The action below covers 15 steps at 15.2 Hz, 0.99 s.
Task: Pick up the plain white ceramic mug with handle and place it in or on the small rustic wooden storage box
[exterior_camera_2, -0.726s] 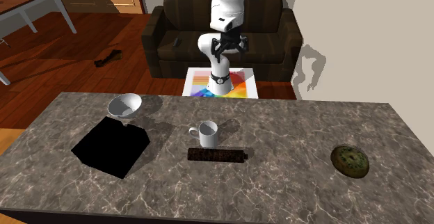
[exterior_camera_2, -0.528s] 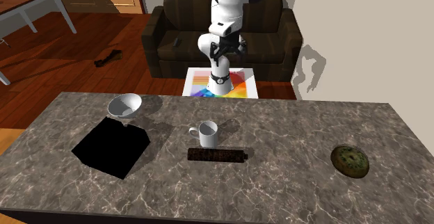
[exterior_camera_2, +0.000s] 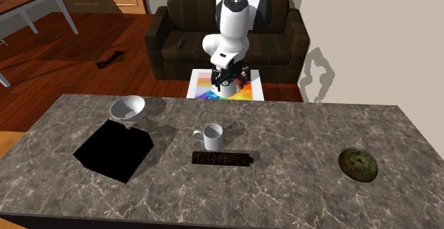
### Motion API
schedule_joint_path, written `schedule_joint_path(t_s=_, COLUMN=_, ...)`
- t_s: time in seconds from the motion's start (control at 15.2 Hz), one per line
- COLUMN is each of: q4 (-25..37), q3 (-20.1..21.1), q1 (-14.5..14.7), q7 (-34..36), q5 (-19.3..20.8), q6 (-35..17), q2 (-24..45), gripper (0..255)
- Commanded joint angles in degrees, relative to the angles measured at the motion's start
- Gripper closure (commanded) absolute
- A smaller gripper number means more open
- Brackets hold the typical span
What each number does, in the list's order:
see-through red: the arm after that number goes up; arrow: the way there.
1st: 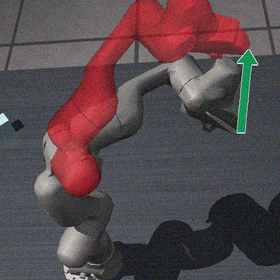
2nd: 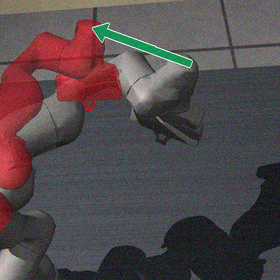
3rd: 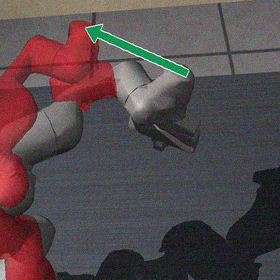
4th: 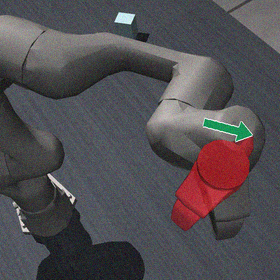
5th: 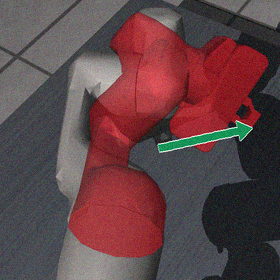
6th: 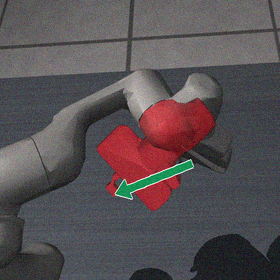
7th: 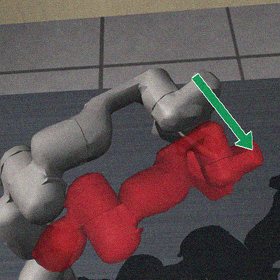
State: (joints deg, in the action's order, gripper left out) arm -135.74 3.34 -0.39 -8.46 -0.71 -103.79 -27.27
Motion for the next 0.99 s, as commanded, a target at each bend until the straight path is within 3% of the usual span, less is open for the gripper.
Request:
schedule_joint_path(t_s=0.0, q4=1.8, q3=-0.3, q1=-0.5, q7=-0.8, q5=0.9, q6=-2.6, q2=5.1, gripper=0)
schedule_joint_path(t_s=0.66, q4=14.7, q3=-0.9, q1=-1.7, q7=-2.1, q5=4.5, q6=-9.8, q2=28.9, gripper=0)
schedule_joint_path(t_s=0.92, q4=13.6, q3=-1.0, q1=-1.7, q7=-2.1, q5=4.7, q6=-12.2, q2=30.3, gripper=0)
